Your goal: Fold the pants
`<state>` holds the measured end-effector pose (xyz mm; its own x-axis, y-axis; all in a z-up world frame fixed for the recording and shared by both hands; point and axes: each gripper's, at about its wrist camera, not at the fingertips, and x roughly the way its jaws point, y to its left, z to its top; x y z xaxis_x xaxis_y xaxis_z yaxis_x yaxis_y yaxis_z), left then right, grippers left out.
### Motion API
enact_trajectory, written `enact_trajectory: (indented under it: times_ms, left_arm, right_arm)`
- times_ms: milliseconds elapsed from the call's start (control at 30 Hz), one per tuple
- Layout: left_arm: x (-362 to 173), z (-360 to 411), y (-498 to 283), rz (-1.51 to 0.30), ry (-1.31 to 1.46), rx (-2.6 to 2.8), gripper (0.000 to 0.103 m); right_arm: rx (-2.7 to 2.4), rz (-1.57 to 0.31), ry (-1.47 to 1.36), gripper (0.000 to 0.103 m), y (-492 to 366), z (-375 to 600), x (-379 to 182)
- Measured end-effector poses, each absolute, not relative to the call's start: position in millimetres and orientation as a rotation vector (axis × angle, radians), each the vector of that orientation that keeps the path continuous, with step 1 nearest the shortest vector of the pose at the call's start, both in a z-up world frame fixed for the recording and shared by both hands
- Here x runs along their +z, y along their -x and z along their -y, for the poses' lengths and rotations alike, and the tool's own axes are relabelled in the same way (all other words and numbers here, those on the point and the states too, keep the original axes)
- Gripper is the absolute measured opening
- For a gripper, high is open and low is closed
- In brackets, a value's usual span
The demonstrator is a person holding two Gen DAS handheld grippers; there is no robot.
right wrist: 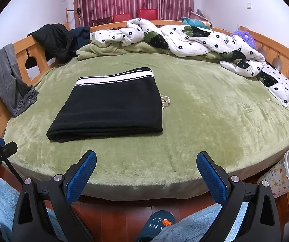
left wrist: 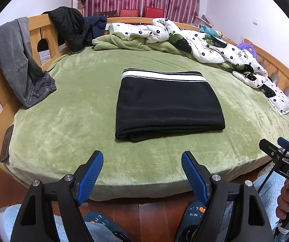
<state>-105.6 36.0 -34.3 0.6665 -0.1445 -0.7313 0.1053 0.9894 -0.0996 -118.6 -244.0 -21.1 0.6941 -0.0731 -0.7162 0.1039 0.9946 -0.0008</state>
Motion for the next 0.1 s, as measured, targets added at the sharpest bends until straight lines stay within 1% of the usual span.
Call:
enact_trajectory:
  times_ms: [100]
  left_arm:
    - [-34.7,-37.1,104.8,-0.831,0.045,-0.148,0.079]
  right_arm:
    - [-0.098,-0.798,-0.044,0.098,119.2,242.3,-21.7]
